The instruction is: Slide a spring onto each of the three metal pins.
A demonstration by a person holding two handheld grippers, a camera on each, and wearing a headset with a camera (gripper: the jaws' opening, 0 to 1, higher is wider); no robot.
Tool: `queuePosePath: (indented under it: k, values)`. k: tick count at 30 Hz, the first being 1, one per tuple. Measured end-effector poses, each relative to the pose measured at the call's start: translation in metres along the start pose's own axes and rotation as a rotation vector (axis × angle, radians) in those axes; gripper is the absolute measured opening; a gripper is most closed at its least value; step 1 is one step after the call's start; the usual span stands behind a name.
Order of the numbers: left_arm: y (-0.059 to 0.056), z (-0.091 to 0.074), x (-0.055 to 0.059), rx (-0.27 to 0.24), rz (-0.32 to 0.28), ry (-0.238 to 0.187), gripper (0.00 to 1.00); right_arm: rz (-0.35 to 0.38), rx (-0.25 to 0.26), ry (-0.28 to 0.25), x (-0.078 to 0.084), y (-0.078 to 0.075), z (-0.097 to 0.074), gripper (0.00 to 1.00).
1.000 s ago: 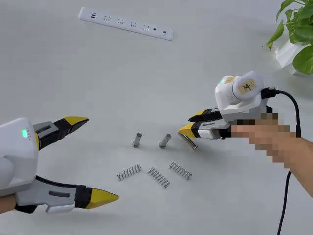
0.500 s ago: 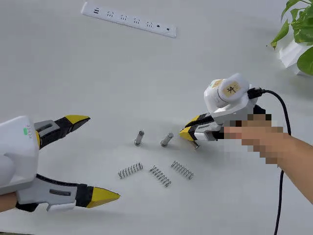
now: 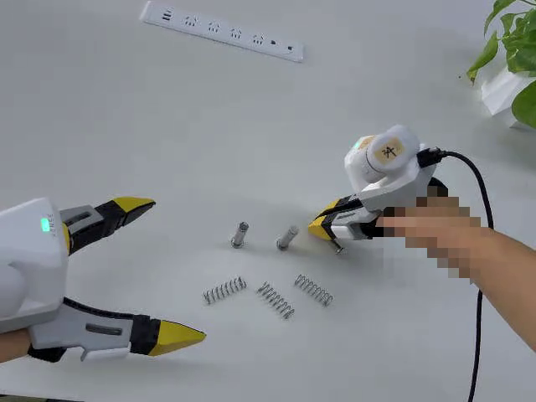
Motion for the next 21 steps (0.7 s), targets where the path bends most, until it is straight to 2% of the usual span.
queuePosePath:
  k: [21]
  values:
    - [-0.0015, 0.0026, -0.0015, 0.011, 0.001, -0.002, 0.99, 0.015, 0.017, 0.003, 0.0037, 0.0017, -0.0012, 0.05]
Point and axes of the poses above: the centre of the closed fingertips' face, and the gripper's own axes: z roughly forward along the fingers, y roughly to its left, x roughly out of its underside, the point moved 6 cm from there along -z, roughly backward along the fingers, and after that the axes turned 6 degrees about y, right-handed, at the moved point
